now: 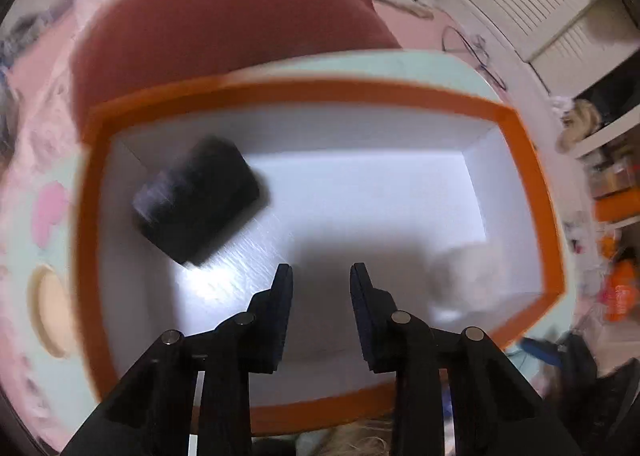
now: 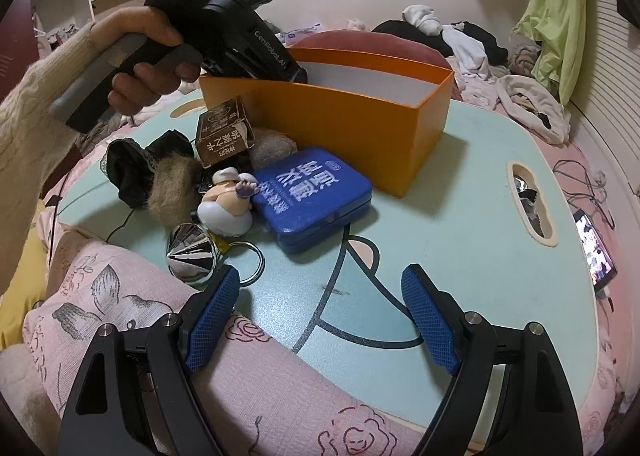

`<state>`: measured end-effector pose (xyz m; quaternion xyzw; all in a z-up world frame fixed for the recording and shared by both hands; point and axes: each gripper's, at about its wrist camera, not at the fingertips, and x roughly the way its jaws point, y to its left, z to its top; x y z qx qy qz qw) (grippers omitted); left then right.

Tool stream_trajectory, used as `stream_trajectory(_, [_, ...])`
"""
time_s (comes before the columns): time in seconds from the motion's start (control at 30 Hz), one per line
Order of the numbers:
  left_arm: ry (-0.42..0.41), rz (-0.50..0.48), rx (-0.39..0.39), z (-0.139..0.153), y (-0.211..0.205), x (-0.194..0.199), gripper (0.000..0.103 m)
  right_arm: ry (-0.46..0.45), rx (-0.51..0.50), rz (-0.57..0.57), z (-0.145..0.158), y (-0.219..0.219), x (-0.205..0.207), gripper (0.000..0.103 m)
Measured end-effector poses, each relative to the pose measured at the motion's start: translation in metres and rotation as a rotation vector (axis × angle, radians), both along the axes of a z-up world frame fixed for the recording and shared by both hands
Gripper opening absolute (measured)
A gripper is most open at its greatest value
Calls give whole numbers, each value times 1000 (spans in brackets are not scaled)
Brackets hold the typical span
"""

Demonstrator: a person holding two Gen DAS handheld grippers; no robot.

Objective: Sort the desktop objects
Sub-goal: 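Reach into the orange box and grasp the black-red case with the left tool, then lift the black-red case out and set it beside the black cloth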

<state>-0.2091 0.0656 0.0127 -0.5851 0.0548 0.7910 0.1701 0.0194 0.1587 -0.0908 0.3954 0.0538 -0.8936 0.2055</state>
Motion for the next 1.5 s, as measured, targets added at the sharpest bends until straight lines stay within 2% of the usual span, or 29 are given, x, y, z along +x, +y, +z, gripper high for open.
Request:
stream_trajectory(0.03, [79, -3, -42, 9, 2, 4, 31, -1, 0, 0, 0, 0, -1, 83])
stream_trajectory(0.07, [112, 2, -43, 17, 2, 6, 35, -1, -1, 0, 0, 0, -1, 83])
stream_trajectory(0.13, [118, 37, -9, 29, -4, 6, 61, -1, -1, 0, 0, 0, -1, 83])
stream_trajectory(0.2, [152, 100, -11, 46, -13, 4, 69, -1, -1, 0, 6, 3, -1, 83])
stream_trajectory(0.23, [176, 123, -29, 52, -14, 2, 69, 0, -1, 0, 8, 5, -2, 83])
stream_trajectory(0.3, [204, 169, -83, 62, -18, -5, 69, -1, -2, 0, 8, 5, -2, 83])
stream_trajectory(0.4, [148, 218, -130, 54, -25, -8, 69, -1, -2, 0, 9, 5, -2, 83])
stream_trajectory(0.47, [133, 171, -183, 43, -16, -16, 69, -1, -2, 0, 9, 6, -2, 83])
stream_trajectory(0.53, [137, 97, -271, 29, -1, -20, 67, -1, -2, 0, 9, 6, -2, 83])
stream_trajectory(0.57, [123, 62, -334, 18, 6, -20, 64, -1, -2, 0, 9, 6, -3, 83])
stream_trajectory(0.63, [81, 42, -384, 2, 7, -22, 52, -1, -3, 0, 9, 6, -3, 83])
stream_trajectory(0.67, [56, 39, -392, -6, 6, -22, 45, -1, -3, 0, 10, 6, -3, 83])
stream_trajectory(0.7, [81, 37, -369, -4, 6, -21, 35, -1, -3, 0, 10, 6, -3, 83])
stream_trajectory(0.77, [87, 35, -387, -3, 6, -23, 30, 0, -3, 0, 10, 7, -3, 83])
stream_trajectory(0.83, [92, 31, -368, 0, 5, -23, 28, 0, -4, 0, 14, 6, -5, 83])
stream_trajectory(0.93, [136, 43, -293, 11, 1, -15, 26, 0, -4, 0, 15, 6, -5, 83])
stream_trajectory(1.1, [286, 77, 13, 67, -21, 39, 26, 0, -3, 0, 15, 7, -6, 83])
stream_trajectory(1.23, [379, 97, 185, 92, -55, 97, 26, 0, -3, -1, 14, 7, -6, 83])
stream_trajectory(1.3, [404, 127, 214, 93, -71, 126, 26, 0, -2, -1, 19, 3, -3, 83])
stream_trajectory(1.37, [411, 176, 181, 80, -83, 153, 26, 0, -1, -1, 19, 3, -3, 83])
stream_trajectory(1.5, [355, 237, 156, 42, -101, 165, 26, 0, 0, -2, 21, 2, -3, 83])
